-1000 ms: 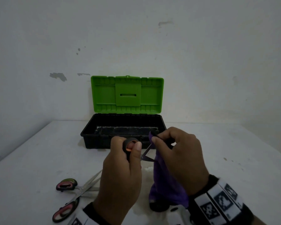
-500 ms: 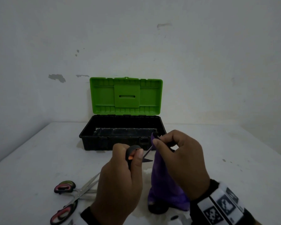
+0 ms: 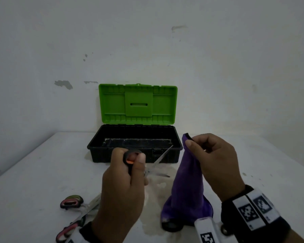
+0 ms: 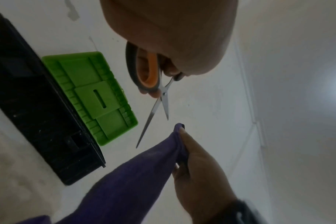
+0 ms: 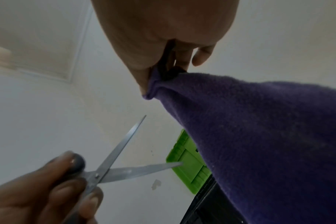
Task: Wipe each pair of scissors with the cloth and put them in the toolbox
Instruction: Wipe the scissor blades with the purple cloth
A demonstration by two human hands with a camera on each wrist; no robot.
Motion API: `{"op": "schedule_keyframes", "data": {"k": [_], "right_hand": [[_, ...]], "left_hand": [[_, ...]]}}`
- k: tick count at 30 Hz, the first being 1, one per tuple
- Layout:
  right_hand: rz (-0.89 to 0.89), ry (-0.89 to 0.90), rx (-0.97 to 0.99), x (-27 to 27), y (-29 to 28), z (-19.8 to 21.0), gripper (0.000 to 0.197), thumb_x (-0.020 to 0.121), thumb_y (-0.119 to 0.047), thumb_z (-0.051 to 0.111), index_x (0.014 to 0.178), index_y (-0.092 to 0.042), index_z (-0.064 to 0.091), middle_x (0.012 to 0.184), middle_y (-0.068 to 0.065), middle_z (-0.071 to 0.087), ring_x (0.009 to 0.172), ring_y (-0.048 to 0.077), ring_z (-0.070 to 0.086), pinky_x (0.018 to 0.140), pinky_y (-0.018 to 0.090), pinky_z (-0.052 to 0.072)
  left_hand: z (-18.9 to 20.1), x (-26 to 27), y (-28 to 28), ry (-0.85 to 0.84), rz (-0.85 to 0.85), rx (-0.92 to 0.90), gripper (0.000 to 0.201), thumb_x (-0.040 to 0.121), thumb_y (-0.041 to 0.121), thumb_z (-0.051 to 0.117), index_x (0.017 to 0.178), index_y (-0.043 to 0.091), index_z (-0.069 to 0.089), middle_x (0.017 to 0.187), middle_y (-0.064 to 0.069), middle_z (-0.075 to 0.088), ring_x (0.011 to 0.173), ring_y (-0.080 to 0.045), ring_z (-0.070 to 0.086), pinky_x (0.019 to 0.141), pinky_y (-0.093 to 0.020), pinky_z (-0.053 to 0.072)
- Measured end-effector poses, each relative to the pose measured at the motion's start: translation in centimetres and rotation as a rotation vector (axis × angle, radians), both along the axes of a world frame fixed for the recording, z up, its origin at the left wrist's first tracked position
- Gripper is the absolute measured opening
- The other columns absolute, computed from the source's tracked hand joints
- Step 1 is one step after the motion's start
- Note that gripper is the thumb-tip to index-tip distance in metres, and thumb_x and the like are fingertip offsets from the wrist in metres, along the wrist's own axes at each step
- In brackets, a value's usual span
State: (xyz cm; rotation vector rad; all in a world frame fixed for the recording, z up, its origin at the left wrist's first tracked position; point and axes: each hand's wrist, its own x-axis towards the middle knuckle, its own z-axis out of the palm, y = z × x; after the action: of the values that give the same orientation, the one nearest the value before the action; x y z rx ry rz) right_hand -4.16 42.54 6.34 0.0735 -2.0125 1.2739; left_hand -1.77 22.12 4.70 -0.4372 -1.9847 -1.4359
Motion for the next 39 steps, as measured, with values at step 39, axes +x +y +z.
{"op": "schedule_keyframes", "data": {"k": [39], "right_hand": [[0.084,0.011,0.159,2.0,-3.1,0.7,0.013,0.076,-0.023,0.081,0.07,-0.025,0.07,0.066,-0.012,0.07,0.063,0.004,0.065,0.059,0.009,0.046]], "left_hand": [[1.0,-0.8,-0.3,-0.583,-0.315,0.477,0.026,0.098,0.031,0.05,0.093,0.006,0.051,0.058,-0.005,0.049,0.046,-0.025,0.052,0.047,-0.033,0.047]]}}
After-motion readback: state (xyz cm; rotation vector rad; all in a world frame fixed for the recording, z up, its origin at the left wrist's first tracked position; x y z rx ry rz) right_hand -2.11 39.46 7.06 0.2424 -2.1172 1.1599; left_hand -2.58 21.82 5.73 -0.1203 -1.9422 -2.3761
